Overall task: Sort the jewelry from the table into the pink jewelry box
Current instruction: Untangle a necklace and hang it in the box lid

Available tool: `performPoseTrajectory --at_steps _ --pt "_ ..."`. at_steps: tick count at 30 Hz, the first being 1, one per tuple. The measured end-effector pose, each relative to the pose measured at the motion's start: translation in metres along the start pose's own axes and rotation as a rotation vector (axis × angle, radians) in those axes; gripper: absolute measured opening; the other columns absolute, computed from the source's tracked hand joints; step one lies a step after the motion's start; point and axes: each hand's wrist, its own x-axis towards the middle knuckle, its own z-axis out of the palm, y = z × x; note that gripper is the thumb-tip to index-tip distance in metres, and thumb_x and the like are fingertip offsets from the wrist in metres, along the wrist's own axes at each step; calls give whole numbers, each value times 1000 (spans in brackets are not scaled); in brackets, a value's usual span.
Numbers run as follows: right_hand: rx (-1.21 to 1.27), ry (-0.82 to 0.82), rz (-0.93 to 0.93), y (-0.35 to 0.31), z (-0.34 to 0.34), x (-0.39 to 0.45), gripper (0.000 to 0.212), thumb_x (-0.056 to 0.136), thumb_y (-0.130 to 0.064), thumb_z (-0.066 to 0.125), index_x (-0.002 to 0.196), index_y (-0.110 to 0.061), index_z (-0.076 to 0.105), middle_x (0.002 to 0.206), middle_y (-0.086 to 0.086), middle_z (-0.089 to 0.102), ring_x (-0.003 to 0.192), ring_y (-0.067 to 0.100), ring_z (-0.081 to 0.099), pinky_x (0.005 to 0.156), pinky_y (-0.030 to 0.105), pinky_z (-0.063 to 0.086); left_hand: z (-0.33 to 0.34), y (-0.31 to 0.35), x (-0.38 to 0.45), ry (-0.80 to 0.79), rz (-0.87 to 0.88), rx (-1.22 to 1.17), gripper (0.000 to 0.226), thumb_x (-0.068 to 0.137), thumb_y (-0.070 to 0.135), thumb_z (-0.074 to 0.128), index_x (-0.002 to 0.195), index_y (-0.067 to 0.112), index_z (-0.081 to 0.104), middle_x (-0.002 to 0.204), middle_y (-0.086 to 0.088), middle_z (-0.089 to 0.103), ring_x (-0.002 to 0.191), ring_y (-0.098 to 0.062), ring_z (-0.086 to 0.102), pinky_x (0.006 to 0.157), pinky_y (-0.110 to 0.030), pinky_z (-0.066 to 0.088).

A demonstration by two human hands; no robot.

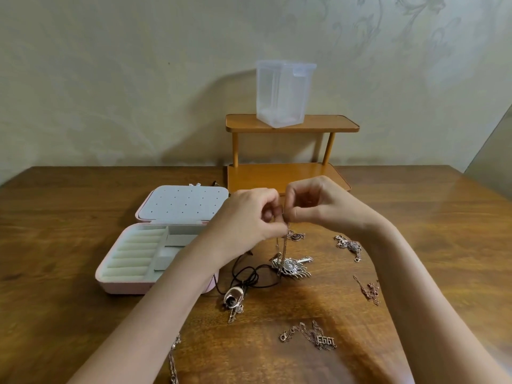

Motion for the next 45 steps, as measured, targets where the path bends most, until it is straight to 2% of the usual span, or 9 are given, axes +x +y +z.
performPoseTrajectory --at_steps 7,15,18,22,26,30,35,40,45 --pt "-47 -17 -13 1 2 1 16 80 8 63 70 -2 56 58 4 46 51 3 36 48 14 30 -3 0 0 63 28 138 24 71 16 68 63 26 48 59 11 44 56 -5 40 53 -20 33" --pt "-18 -105 1 -7 -7 -5 11 81 4 64 73 0 59 61 6 50 52 3 39 49 13 31 -4 -1 1 -145 -276 -456 8 79 19 60 73 14 62 47 14 42 43 -6 33 44 -21 27" --pt "0 -63 10 -4 -3 -4 6 75 -5 61 71 -1 59 65 22 49 59 20 38 51 21 30 -5 1 1 -165 -167 -236 8 74 21 63 75 13 62 50 14 43 47 -2 37 50 -19 32" --pt "-50 -56 52 -1 1 -1 3 70 -6 60 68 -8 58 66 11 51 59 15 39 52 20 32 0 5 -1 -60 -23 202 27 76 22 66 61 28 44 63 10 43 59 -6 39 55 -24 34" --pt "-70 -54 47 -2 -4 -3 11 76 1 64 71 -7 59 62 0 48 54 5 38 50 15 31 -2 0 2 64 -92 -194 18 75 14 67 63 24 59 58 11 47 52 -2 42 49 -13 35" --pt "-245 -100 68 -3 -3 -1 7 77 -4 63 76 1 57 64 2 47 57 9 38 54 24 34 3 2 2 -14 -359 -702 20 83 9 61 64 14 63 59 -1 44 41 -3 31 38 -14 23" --pt "-387 48 48 -1 -11 -4 7 80 -7 65 74 -5 64 61 -4 53 54 1 42 54 15 34 -1 2 2 -156 -411 -769 13 86 10 59 74 8 62 48 11 40 40 -3 29 36 -13 19" --pt "-60 218 -8 -1 -21 -10 9 79 -7 62 71 -11 62 71 6 60 67 11 52 64 21 42 1 -13 2 -154 -438 -437 6 85 19 63 84 14 64 67 -1 45 45 -9 32 42 -16 28" --pt "385 157 87 -2 -9 -4 10 74 -9 50 67 -9 57 66 4 59 65 11 55 63 19 47 2 -21 3 -138 -458 -446 6 87 20 61 81 17 62 69 1 50 58 -10 47 60 -24 42"
